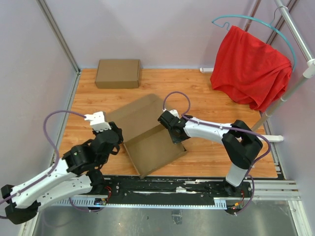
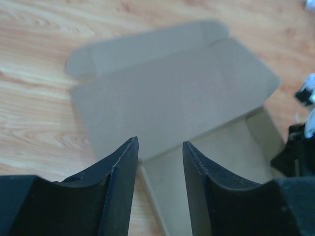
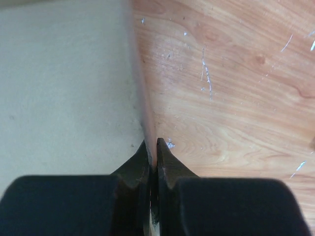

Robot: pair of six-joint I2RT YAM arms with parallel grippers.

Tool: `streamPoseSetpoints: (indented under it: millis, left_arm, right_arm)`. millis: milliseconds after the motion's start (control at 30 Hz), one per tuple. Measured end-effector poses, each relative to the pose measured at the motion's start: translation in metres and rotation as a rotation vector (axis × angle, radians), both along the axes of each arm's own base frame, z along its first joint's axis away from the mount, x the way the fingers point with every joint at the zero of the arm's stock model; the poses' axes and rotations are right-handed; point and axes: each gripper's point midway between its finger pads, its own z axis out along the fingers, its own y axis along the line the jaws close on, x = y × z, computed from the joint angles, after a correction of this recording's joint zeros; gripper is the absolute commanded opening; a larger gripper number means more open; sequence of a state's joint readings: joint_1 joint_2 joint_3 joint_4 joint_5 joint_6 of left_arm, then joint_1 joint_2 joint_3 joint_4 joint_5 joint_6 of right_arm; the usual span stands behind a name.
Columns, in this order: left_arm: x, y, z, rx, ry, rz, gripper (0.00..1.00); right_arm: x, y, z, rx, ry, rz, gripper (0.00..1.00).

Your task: Fold the paper box

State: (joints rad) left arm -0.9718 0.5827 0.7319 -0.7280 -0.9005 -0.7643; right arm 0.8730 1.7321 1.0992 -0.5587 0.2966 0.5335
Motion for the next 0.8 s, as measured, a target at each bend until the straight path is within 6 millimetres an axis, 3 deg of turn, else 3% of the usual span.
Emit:
streamPoseSetpoints:
  millis: [167, 267, 367, 500, 567, 800]
  left_arm:
    - [0.003, -0.025, -0.061, 0.091, 0.157, -0.042, 0.47]
    - [0.002, -0.03, -0.079, 0.122, 0.209, -0.046, 0.47]
    - [0.002, -0.033, -0.076, 0.09, 0.196, -0.047, 0.47]
    - [0.002, -0.033, -0.067, 0.041, 0.163, -0.051, 0.47]
    - [0.001, -0.031, -0.063, 0.025, 0.149, -0.05, 0.47]
    - [0.002, -0.029, -0.06, 0.015, 0.136, -0.045, 0.47]
  right_arm:
    - [0.005, -0.004, -0.002, -0.025, 0.002, 0.041, 0.01]
    - [0.007, -0.002, -0.002, -0.01, 0.003, 0.035, 0.01]
    - [0.007, 0.0, -0.003, 0.005, 0.0, 0.013, 0.02]
    - [0.006, 0.002, -0.004, 0.026, 0.003, -0.042, 0.31]
    - [0.006, 0.004, -0.007, 0.045, 0.012, -0.078, 0.39]
    - [0.009, 0.004, -0.004, 0.054, 0.016, -0.108, 0.4]
